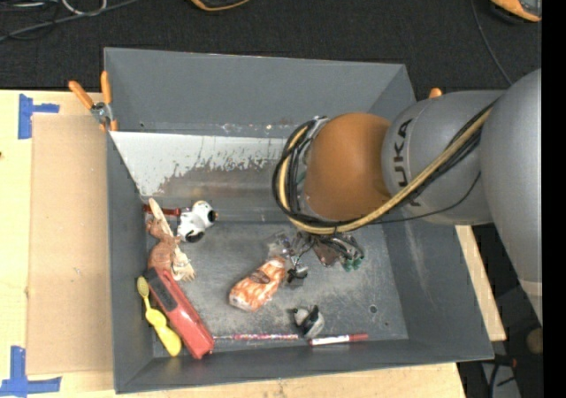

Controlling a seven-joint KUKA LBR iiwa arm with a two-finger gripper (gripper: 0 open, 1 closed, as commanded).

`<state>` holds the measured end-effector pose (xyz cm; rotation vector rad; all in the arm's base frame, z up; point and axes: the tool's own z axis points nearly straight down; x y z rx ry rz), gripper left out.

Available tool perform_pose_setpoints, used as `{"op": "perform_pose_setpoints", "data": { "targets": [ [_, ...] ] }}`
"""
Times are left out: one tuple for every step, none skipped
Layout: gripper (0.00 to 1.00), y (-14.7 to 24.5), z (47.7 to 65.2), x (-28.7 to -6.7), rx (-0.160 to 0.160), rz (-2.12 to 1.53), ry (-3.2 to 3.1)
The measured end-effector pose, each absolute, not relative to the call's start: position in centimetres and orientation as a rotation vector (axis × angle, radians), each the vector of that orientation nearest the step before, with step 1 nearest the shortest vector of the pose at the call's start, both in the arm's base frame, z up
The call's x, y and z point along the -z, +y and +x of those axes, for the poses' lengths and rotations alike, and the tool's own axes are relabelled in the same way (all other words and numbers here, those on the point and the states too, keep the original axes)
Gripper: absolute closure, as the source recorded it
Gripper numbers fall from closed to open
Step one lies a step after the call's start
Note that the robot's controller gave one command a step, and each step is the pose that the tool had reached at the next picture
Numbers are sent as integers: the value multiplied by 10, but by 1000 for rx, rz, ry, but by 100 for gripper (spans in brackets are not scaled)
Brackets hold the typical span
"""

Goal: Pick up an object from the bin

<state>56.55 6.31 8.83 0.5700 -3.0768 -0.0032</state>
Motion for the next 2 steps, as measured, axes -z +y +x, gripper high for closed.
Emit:
{"op": "perform_pose_setpoints", "data": {
  "targets": [
    [100, 63, 583, -121, 4, 891, -3008],
    [100, 73, 576, -186, 7, 732, -3048]
  ]
}}
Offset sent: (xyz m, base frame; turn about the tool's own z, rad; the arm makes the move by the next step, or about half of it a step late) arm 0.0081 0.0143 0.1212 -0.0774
